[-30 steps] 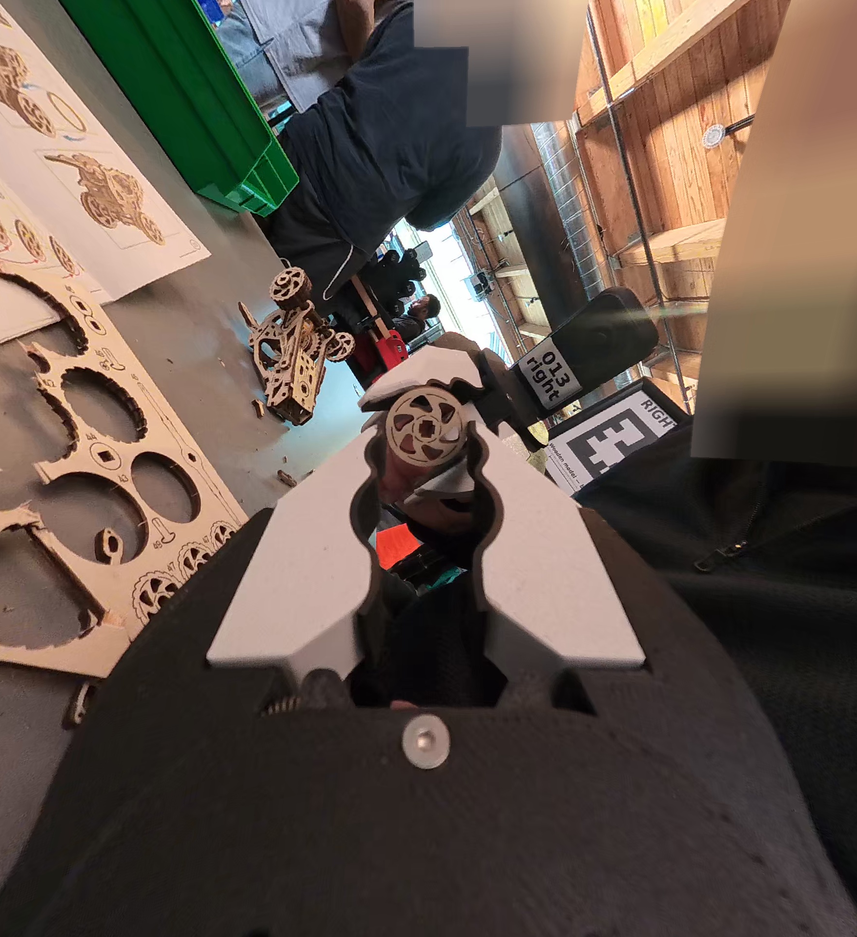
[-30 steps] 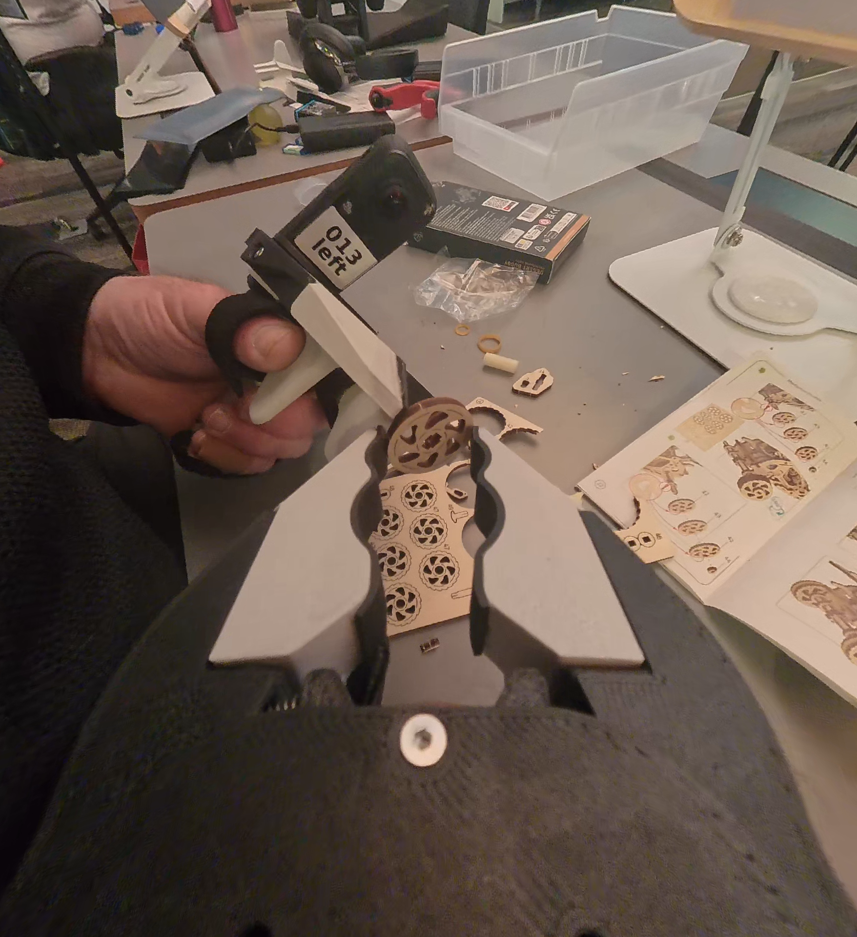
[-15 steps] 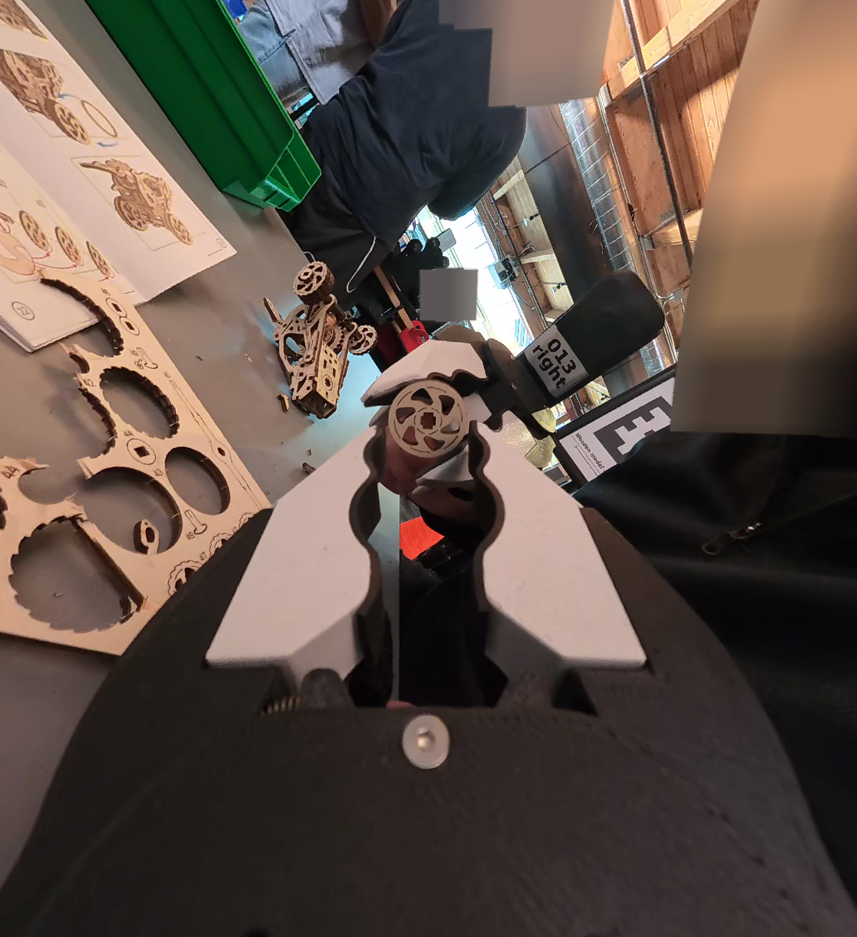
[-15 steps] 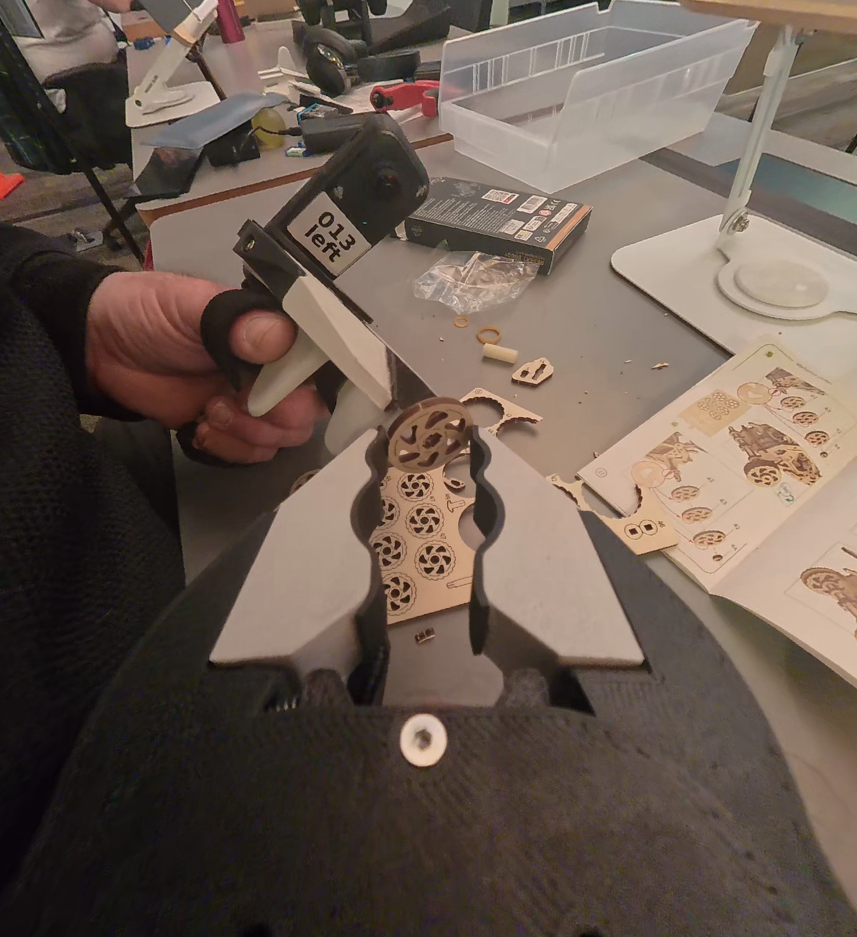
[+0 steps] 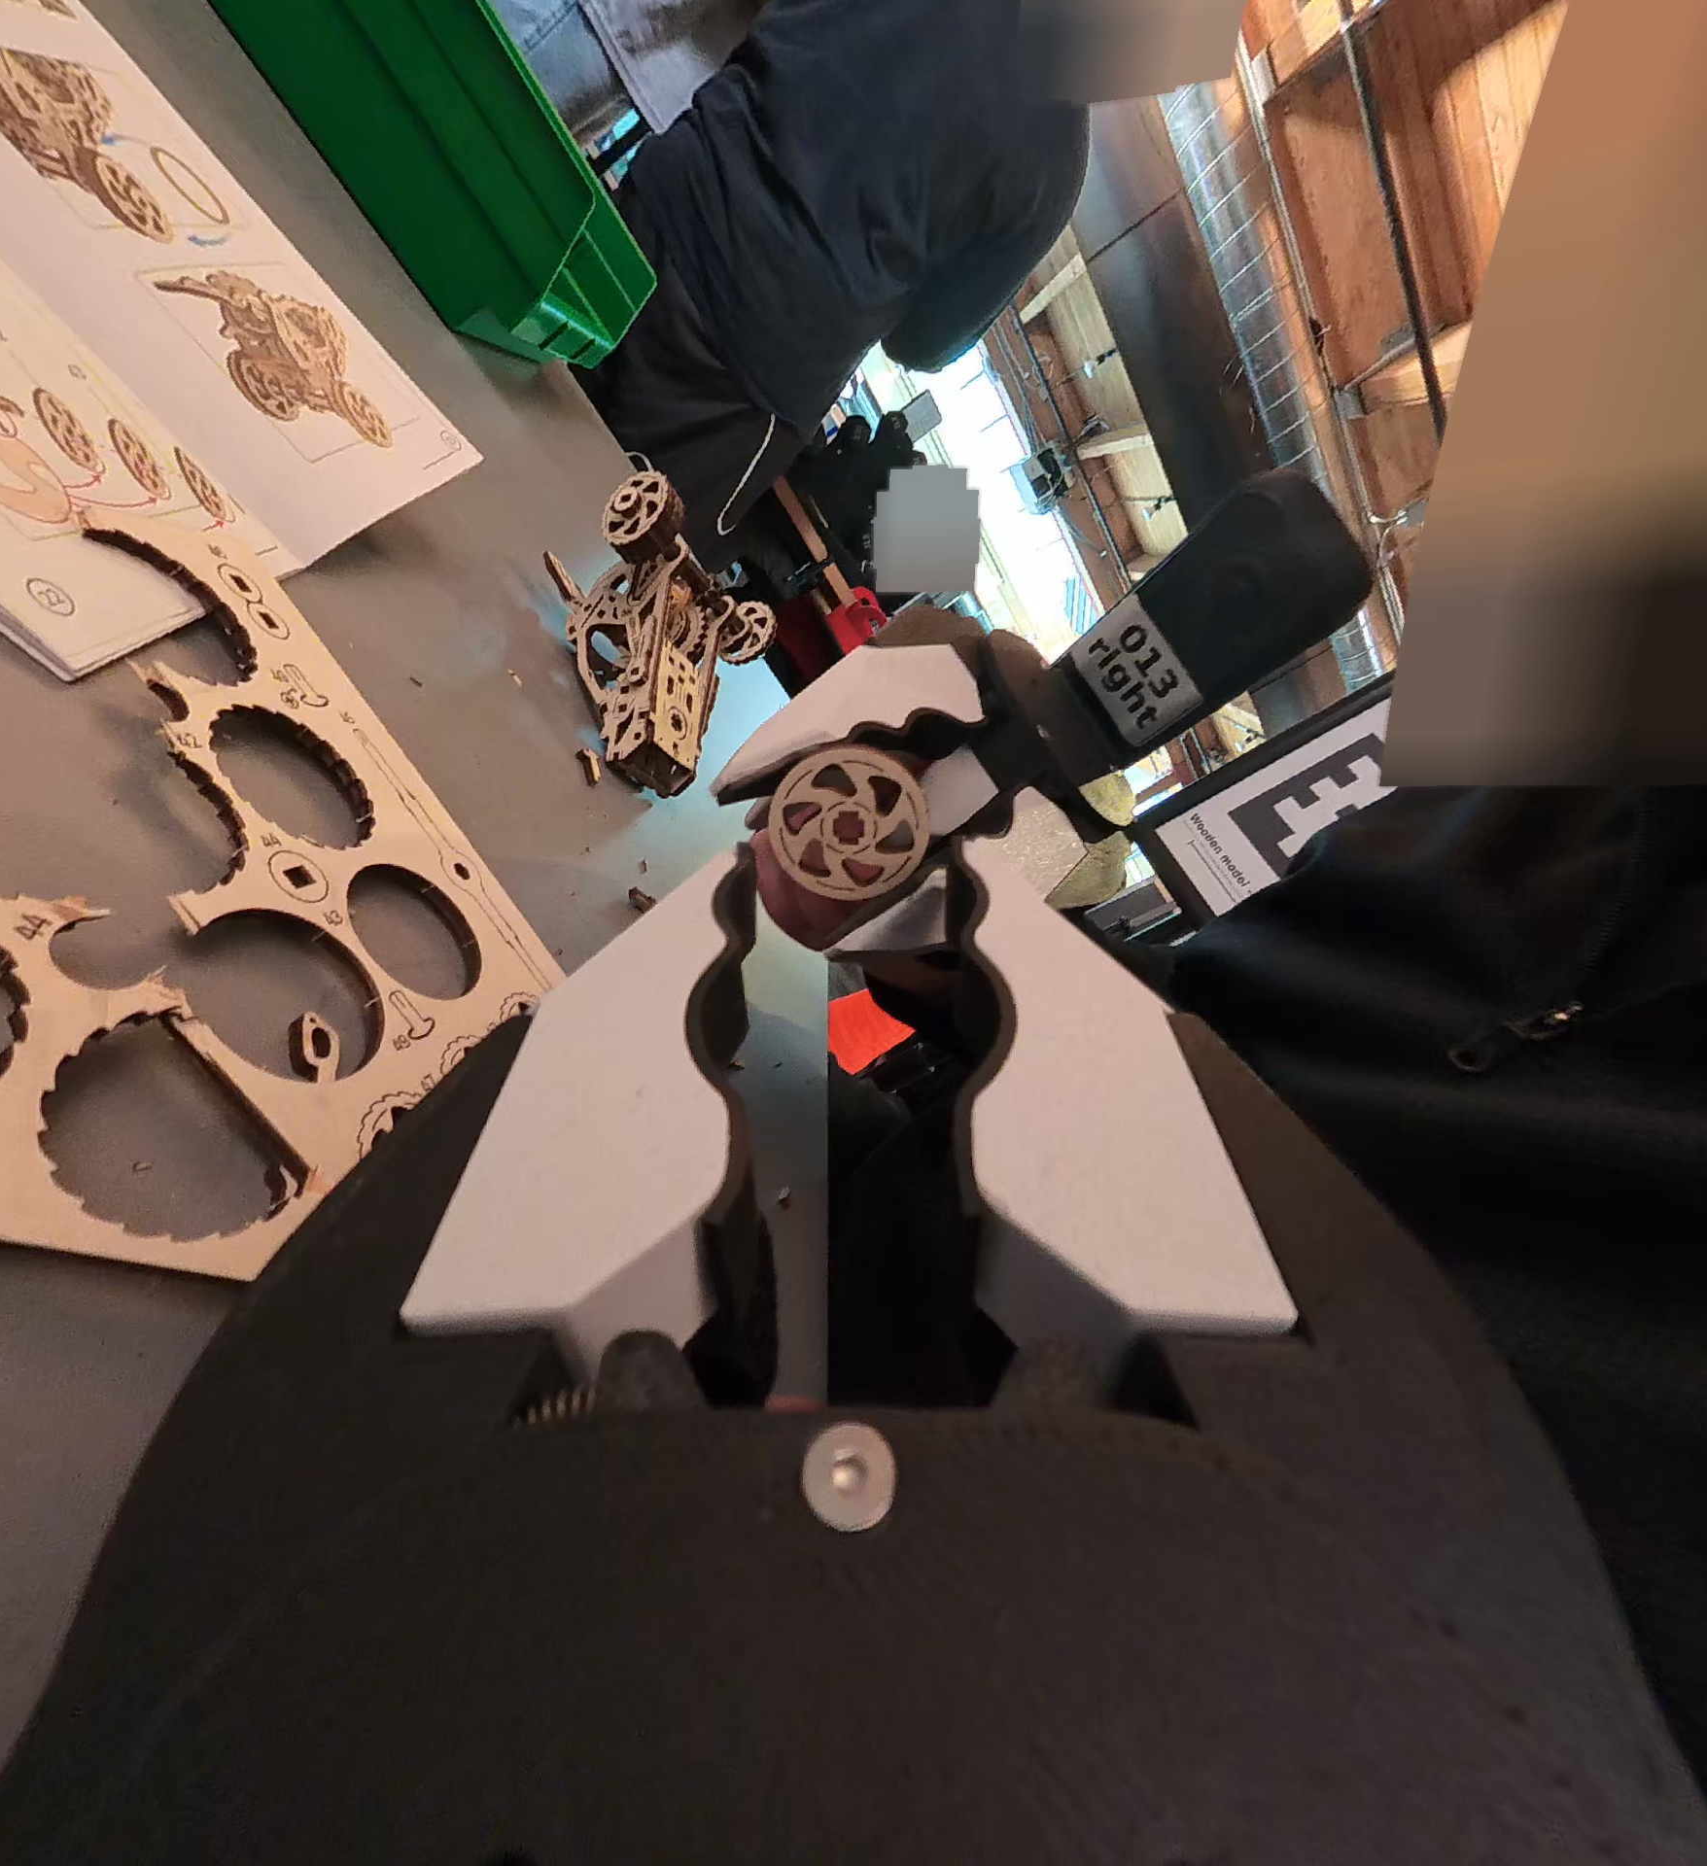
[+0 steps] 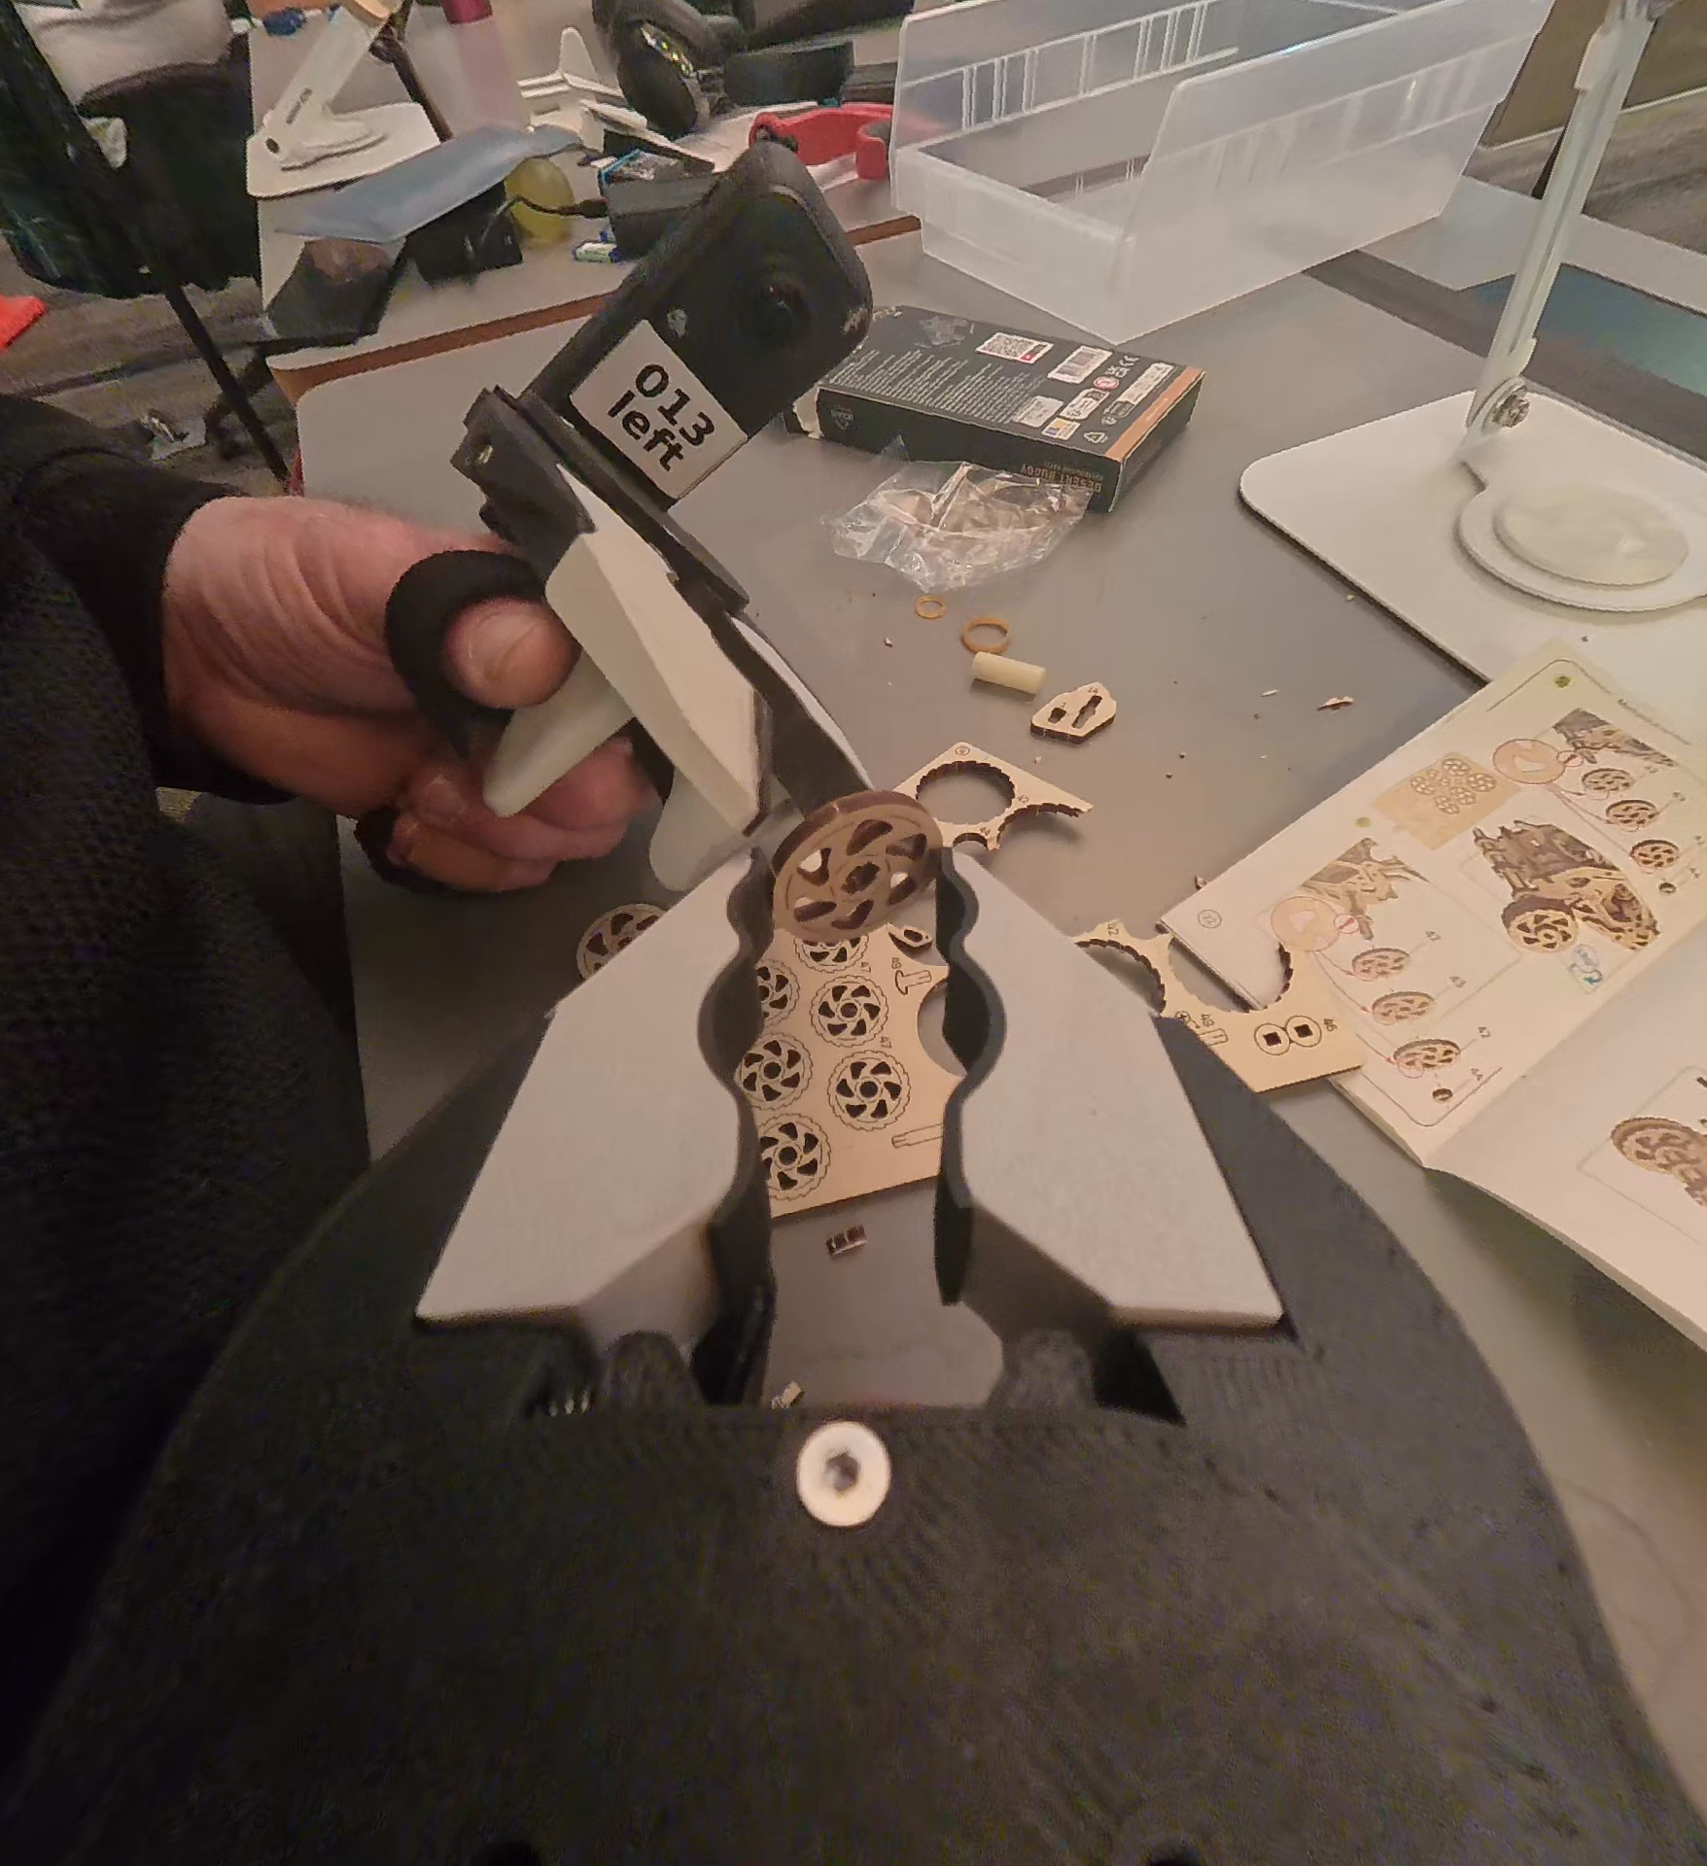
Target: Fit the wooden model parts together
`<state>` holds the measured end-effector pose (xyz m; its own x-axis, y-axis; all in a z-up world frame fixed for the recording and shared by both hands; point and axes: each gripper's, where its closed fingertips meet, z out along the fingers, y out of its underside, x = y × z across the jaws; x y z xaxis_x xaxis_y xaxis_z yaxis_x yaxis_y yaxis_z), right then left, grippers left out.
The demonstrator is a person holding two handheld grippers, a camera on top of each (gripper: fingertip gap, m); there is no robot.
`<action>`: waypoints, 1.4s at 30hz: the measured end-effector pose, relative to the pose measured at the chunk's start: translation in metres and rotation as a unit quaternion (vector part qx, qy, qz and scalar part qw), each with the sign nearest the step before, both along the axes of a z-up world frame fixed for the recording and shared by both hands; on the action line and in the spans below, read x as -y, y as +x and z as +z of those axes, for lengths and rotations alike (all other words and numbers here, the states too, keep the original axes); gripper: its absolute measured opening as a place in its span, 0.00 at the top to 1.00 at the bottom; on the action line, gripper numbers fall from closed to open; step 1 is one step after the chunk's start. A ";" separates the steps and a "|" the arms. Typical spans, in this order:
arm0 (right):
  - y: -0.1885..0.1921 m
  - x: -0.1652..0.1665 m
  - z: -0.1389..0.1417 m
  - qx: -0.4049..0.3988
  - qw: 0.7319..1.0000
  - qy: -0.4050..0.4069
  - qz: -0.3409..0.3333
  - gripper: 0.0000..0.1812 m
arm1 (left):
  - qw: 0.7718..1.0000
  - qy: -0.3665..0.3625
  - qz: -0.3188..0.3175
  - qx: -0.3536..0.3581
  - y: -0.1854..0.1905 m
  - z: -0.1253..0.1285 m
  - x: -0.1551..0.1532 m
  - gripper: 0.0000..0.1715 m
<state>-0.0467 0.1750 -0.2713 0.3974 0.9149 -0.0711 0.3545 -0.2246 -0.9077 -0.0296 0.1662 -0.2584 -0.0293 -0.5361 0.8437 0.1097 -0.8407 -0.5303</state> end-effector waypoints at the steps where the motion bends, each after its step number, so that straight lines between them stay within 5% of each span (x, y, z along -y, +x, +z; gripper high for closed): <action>1: 0.000 0.000 0.000 0.001 1.000 0.000 0.000 0.84 | 1.000 0.002 -0.001 -0.003 0.000 0.000 0.001 0.80; 42: 0.000 0.006 -0.004 0.038 0.999 0.019 0.012 0.83 | 0.997 0.043 -0.010 -0.057 0.000 -0.005 0.007 0.82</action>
